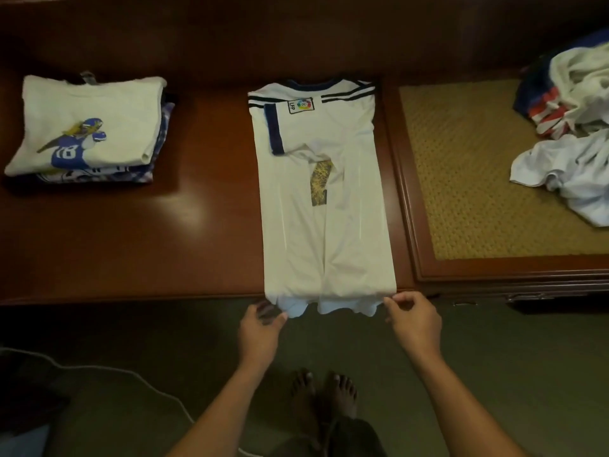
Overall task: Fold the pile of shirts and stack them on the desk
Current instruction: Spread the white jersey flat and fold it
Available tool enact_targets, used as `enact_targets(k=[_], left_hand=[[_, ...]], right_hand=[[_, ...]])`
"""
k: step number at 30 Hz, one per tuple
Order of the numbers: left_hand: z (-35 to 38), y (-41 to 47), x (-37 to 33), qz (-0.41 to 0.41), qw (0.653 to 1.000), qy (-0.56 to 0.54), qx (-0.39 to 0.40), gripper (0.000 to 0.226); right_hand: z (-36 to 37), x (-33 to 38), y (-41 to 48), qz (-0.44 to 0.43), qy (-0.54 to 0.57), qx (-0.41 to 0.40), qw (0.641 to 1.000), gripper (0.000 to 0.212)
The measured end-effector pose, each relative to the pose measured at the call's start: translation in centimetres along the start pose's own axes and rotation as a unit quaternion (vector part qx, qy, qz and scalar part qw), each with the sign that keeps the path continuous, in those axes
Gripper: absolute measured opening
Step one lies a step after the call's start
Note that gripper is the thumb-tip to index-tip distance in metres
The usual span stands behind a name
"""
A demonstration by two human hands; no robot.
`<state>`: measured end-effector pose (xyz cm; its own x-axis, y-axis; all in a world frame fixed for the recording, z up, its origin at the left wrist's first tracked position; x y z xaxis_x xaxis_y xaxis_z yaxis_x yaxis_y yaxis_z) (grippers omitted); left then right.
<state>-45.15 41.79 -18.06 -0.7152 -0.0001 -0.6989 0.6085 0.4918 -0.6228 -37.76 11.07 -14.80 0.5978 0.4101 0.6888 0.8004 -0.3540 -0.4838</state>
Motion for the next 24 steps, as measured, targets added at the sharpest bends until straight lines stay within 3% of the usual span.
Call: enact_targets(k=[6, 12, 19, 24], left_hand=[[2.3, 0.2, 1.1, -0.028, 0.999, 0.023, 0.028, 0.020], [2.4, 0.3, 3.7, -0.036, 0.996, 0.044, 0.062, 0.029], [0.9, -3.0, 6.0, -0.044, 0.995, 0.017, 0.087, 0.017], [-0.9, -6.2, 4.5, -0.024, 0.997, 0.033, 0.070, 0.007]], right_hand=[[3.2, -4.0, 1.0, 0.111, 0.046, 0.095, 0.988, 0.076], [5.0, -5.2, 2.3, 0.056, 0.006, 0.178, 0.982, 0.036], [3.6, -7.2, -0.1, 0.060, 0.014, 0.269, 0.961, 0.033], [1.2, -6.4, -2.9, 0.042, -0.009, 0.257, 0.966, 0.019]])
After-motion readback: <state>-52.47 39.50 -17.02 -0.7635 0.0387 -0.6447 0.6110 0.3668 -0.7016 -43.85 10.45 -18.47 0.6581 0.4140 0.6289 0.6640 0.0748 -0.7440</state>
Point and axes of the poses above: each hand's wrist, its own y-axis towards the middle knuckle, its own z-axis out of the palm, x = y × z, the point moved 6 cm from there along y, towards the middle knuckle, and after that the axes turned 2 degrees about y, right-handed, at the moved point
